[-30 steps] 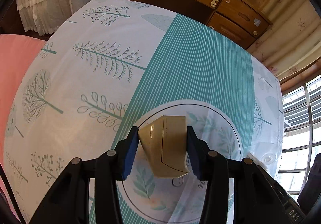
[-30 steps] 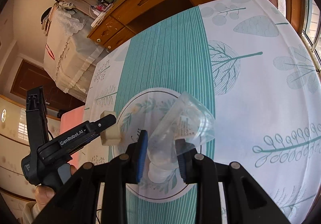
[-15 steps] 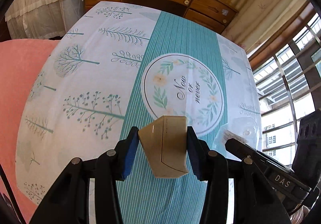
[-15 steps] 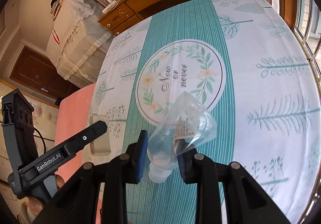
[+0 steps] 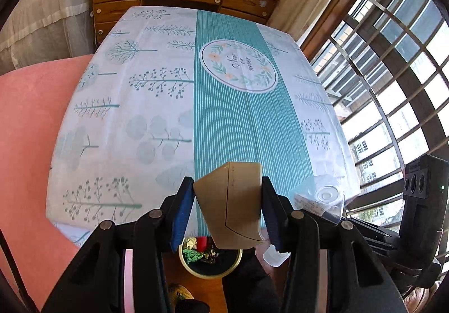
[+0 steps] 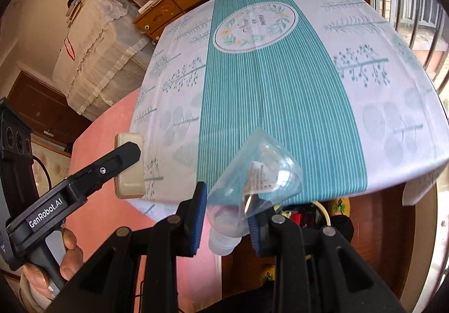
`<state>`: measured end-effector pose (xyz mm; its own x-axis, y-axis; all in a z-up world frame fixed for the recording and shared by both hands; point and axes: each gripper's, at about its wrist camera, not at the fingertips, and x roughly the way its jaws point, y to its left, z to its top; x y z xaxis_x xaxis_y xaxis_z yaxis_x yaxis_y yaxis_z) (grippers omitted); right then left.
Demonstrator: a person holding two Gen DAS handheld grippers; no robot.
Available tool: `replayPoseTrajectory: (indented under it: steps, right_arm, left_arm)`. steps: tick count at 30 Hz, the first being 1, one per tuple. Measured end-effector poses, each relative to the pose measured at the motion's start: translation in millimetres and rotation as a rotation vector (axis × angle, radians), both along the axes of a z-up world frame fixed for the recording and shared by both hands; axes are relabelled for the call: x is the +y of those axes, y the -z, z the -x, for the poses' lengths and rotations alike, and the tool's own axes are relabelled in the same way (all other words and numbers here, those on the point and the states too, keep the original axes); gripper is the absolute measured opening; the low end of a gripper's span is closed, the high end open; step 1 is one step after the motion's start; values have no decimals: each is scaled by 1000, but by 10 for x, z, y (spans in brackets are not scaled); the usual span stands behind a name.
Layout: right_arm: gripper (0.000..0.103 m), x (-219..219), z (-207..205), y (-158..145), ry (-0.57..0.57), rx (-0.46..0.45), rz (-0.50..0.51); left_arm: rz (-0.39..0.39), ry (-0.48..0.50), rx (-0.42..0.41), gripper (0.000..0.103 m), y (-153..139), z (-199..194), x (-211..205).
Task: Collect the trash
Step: 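Carry the bottle and beige box over the bin and open both tools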
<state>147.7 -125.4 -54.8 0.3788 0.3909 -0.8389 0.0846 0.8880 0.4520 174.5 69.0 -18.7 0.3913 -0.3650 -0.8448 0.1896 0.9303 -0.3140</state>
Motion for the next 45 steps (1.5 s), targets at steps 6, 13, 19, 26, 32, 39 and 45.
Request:
replayPoseTrajectory:
  steps: [6,13,19,26,32,39,45]
  right_arm:
    - [27,254,580,208,-36,94,73]
    - [27,284,906,682,-59,208,129]
    - [27,190,947,1300,-64,245,152]
    - [27,-25,869,2178,-44,291,166]
    - [27,-179,793,2812,-32,321,174]
    - [27,-258,721,3236,-20,347,157]
    - [28,-199,692,3300,-40,359,148]
  left_arm:
    - [32,19,58,45,207,609,196]
    - [60,-18,151,45,711,960,167]
    - [29,-12,176,45,1375,1110,-48]
    - [13,-37,238,45,2350,1068,-312]
    - [-4,-66,292,45,3077,975,-454]
    - [-24,-111,338,45,3597,871,-490]
    - [-11,-127,370,71,3750,884,-417]
